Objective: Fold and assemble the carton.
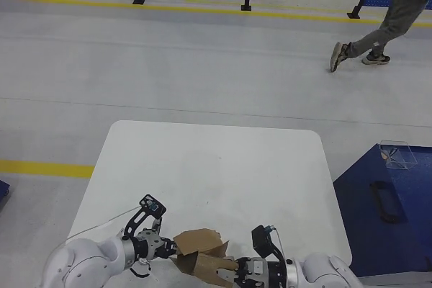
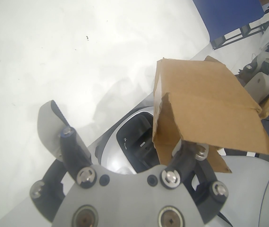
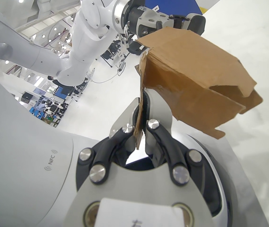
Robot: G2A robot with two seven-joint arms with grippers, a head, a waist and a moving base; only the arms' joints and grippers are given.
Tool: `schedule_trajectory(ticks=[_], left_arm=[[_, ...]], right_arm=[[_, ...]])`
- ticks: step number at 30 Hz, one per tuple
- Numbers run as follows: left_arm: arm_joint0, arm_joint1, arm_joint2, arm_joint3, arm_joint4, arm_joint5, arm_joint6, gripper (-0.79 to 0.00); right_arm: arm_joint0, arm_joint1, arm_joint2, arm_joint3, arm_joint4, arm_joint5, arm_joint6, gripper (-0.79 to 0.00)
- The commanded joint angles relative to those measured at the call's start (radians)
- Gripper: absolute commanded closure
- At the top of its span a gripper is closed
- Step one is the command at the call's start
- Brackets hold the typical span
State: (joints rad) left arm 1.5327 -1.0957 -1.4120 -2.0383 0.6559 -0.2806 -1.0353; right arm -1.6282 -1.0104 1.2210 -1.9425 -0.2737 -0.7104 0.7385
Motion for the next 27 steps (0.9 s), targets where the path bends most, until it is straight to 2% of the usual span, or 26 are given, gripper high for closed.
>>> schedule_trajectory(ticks=[1, 6, 8, 10, 11, 12, 13, 23, 24, 25, 26, 27], left_arm=[[-0.001, 0.002, 0.004, -0.003, -0.001, 0.003, -0.013, -0.785], [-0.017, 0.003, 0.04, 0.021, 0.001, 0.009, -0.013, -0.785], [-0.03, 0.003, 0.056, 0.041, -0.013, 0.009, -0.011, -0.76], [-0.044, 0.002, 0.073, 0.061, -0.031, 0.004, -0.011, -0.591], [-0.051, 0.002, 0.079, 0.07, -0.037, 0.002, -0.01, -0.342], [-0.057, 0.002, 0.085, 0.078, -0.042, 0.002, -0.012, -0.037], [-0.064, 0.003, 0.09, 0.084, -0.05, 0.0, -0.015, 0.0], [-0.106, 0.008, 0.115, 0.113, -0.135, -0.017, -0.052, 0.0], [-0.104, 0.009, 0.112, 0.114, -0.154, -0.013, -0.047, 0.0], [-0.104, 0.01, 0.107, 0.114, -0.17, -0.01, -0.046, 0.0], [-0.103, 0.011, 0.103, 0.113, -0.179, -0.006, -0.043, 0.0], [-0.101, 0.012, 0.096, 0.112, -0.183, 0.007, -0.033, 0.0]], right_arm=[[0.003, 0.001, -0.006, 0.002, -0.003, -0.001, -0.005, 0.0], [0.009, 0.003, -0.007, 0.008, 0.017, -0.021, -0.028, 0.0], [0.01, 0.004, -0.004, 0.009, 0.025, -0.031, -0.039, 0.0], [0.01, 0.006, -0.004, 0.008, 0.028, -0.039, -0.041, 0.0], [0.009, 0.007, -0.003, 0.008, 0.027, -0.041, -0.041, 0.0], [0.009, 0.008, -0.003, 0.008, 0.027, -0.042, -0.042, 0.0], [0.008, 0.009, -0.002, 0.008, 0.027, -0.042, -0.045, 0.0], [0.004, 0.015, -0.004, 0.008, 0.028, -0.029, -0.058, 0.0], [0.004, 0.016, -0.002, 0.008, 0.027, -0.023, -0.062, -0.065], [0.004, 0.016, -0.002, 0.008, 0.027, -0.023, -0.062, -0.348], [0.004, 0.016, -0.002, 0.008, 0.027, -0.023, -0.062, -0.785], [0.004, 0.016, -0.002, 0.008, 0.027, -0.023, -0.062, -0.785]])
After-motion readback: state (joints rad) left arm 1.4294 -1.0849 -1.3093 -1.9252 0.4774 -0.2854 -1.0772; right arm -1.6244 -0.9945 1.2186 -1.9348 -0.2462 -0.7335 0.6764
